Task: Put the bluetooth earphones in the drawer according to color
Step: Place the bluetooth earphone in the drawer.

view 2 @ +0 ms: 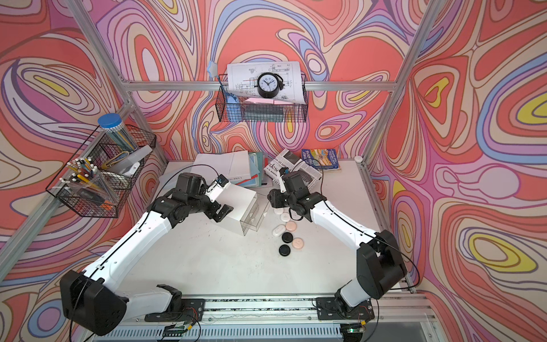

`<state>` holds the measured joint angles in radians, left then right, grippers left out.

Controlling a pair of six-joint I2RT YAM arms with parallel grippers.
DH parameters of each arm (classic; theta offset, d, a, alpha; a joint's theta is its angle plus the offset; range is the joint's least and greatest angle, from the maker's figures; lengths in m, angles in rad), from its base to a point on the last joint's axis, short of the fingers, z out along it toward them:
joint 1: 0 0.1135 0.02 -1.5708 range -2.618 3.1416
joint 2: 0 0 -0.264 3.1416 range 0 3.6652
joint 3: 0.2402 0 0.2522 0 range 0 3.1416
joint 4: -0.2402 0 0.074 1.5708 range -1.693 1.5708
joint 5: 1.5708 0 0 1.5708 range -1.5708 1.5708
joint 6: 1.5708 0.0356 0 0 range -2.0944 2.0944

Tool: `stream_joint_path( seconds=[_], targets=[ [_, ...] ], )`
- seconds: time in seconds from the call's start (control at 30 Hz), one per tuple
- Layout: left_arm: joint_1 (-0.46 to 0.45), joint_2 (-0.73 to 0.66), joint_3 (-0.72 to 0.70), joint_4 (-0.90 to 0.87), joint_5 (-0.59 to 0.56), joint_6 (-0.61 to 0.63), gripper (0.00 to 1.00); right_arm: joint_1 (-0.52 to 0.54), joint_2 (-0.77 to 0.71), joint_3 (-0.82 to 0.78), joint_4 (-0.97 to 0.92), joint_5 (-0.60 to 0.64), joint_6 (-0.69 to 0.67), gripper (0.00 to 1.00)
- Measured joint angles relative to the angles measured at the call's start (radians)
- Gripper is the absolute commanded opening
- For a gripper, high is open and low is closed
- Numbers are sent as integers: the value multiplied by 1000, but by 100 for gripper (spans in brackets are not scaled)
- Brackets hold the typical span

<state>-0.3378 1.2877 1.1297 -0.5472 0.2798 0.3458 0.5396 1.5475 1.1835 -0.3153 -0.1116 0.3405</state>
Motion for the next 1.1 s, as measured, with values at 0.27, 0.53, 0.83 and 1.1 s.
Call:
stream_joint_path(
  seconds=[0.27,0.53,0.83,1.1],
  targets=[
    [-1,-2,-13,-3,37,23,98,23,58,17,60,-77,-12,0],
    [-1,-27,-65,2,122,45,98,41,60,17,102,-136,-14,6],
    [-1,-31,-70,16,149,49,99,47,68,17,110,-167,-13,24],
    [-1,-29,-70,16,148,47,99,57,108,13,109,-185,-3,60]
  ],
)
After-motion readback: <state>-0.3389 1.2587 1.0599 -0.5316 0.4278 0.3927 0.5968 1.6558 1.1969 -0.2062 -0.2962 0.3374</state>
